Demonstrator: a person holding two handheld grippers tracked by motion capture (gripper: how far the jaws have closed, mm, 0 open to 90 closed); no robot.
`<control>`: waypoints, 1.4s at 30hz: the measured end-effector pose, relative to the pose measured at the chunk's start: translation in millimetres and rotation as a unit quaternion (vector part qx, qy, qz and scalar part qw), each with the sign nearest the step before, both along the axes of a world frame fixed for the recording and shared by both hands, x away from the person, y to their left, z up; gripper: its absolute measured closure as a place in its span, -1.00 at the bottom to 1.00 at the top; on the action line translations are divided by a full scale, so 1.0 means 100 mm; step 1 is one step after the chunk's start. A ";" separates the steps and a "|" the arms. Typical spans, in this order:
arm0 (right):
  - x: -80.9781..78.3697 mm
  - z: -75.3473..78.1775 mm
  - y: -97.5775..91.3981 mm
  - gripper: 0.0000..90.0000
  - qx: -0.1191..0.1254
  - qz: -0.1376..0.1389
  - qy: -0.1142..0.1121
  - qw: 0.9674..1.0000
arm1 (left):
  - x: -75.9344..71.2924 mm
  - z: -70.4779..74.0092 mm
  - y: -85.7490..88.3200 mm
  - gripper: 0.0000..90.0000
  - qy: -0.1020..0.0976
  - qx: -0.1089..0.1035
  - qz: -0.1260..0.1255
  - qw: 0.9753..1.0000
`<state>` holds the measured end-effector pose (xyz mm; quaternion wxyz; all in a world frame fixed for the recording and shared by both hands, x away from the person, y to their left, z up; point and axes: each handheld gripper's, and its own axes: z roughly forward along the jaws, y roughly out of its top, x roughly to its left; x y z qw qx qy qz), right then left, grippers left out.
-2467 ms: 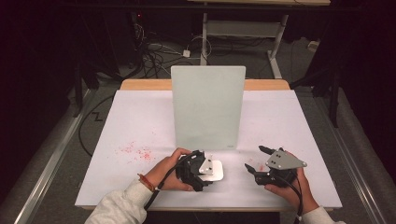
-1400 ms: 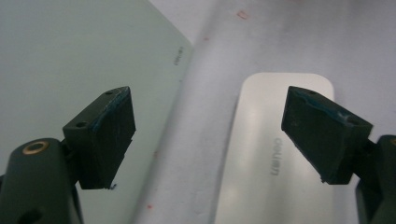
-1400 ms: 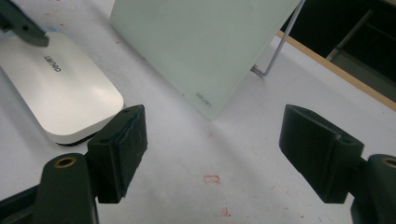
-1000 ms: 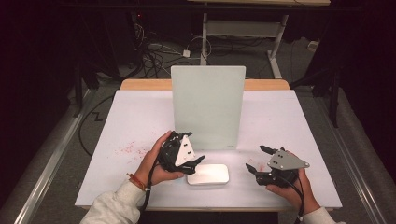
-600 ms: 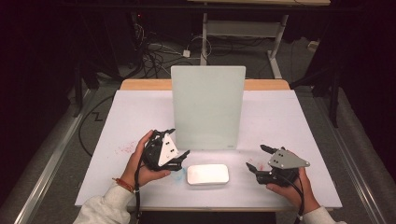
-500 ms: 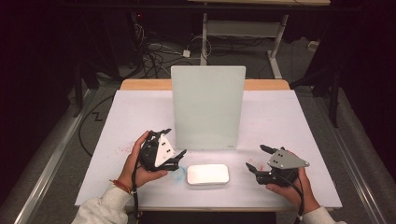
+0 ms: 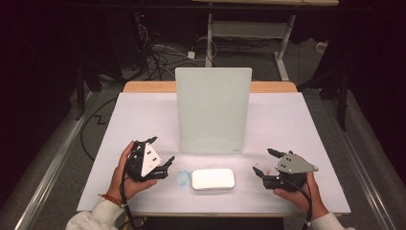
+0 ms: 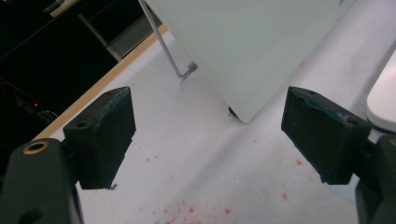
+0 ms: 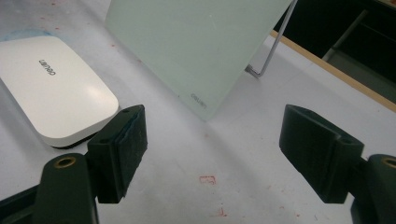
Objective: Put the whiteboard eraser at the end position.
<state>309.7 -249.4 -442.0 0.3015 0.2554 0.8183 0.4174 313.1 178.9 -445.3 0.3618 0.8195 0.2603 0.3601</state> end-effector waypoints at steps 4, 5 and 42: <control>0.00 0.00 -0.03 -0.46 0.003 -0.005 -0.001 1.000 | -0.04 -0.09 0.10 -0.62 0.020 0.007 0.007 1.000; 0.00 0.00 -0.03 -0.47 0.005 -0.007 0.000 1.000 | -0.05 -0.11 0.12 -0.62 0.023 0.005 0.008 1.000; -0.02 0.00 -0.07 -0.56 0.007 -0.025 -0.008 1.000 | -0.13 -0.28 0.19 -0.64 0.064 0.011 0.005 0.998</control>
